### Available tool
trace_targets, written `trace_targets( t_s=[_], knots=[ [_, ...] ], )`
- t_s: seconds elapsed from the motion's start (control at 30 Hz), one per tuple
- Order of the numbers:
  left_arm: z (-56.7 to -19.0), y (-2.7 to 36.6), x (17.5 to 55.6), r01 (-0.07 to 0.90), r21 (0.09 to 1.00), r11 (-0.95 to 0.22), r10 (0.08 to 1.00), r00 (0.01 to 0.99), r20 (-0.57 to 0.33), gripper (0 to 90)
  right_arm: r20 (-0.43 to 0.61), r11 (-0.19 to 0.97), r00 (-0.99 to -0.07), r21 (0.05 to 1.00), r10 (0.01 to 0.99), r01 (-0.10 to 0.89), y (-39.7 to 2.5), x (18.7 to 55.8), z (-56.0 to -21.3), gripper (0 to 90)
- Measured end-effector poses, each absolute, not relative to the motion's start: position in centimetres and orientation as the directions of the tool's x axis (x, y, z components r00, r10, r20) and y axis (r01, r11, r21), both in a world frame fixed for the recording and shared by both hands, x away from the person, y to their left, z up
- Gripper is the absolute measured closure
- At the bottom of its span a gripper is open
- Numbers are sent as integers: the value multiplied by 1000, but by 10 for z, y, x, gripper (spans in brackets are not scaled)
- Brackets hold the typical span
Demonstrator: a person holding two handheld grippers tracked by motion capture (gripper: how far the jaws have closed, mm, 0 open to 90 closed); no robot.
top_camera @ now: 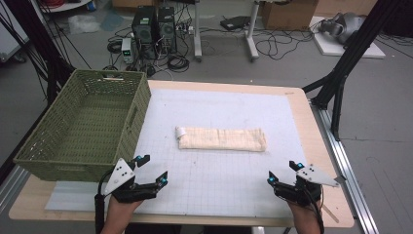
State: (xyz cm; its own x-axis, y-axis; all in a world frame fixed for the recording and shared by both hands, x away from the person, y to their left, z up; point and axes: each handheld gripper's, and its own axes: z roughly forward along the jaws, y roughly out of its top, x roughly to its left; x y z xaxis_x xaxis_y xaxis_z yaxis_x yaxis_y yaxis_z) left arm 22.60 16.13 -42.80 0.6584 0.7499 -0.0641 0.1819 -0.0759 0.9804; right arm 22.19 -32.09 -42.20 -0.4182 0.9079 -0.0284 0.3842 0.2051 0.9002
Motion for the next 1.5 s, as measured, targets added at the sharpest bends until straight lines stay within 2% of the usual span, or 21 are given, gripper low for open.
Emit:
trace_targets(
  t_s=[0.73,0.97,1.5],
  knots=[
    [-427,154,228,190,979,-75,738,671,-74,167,-24,196,-414,905,910,377,-329,213,-419,167],
    [-426,158,229,191,979,-67,739,669,-80,191,-24,202,-426,903,905,380,-326,216,-421,167],
    [-386,163,249,203,978,-43,690,714,-118,175,-23,199,-422,904,906,377,-324,216,-421,168]
  ],
)
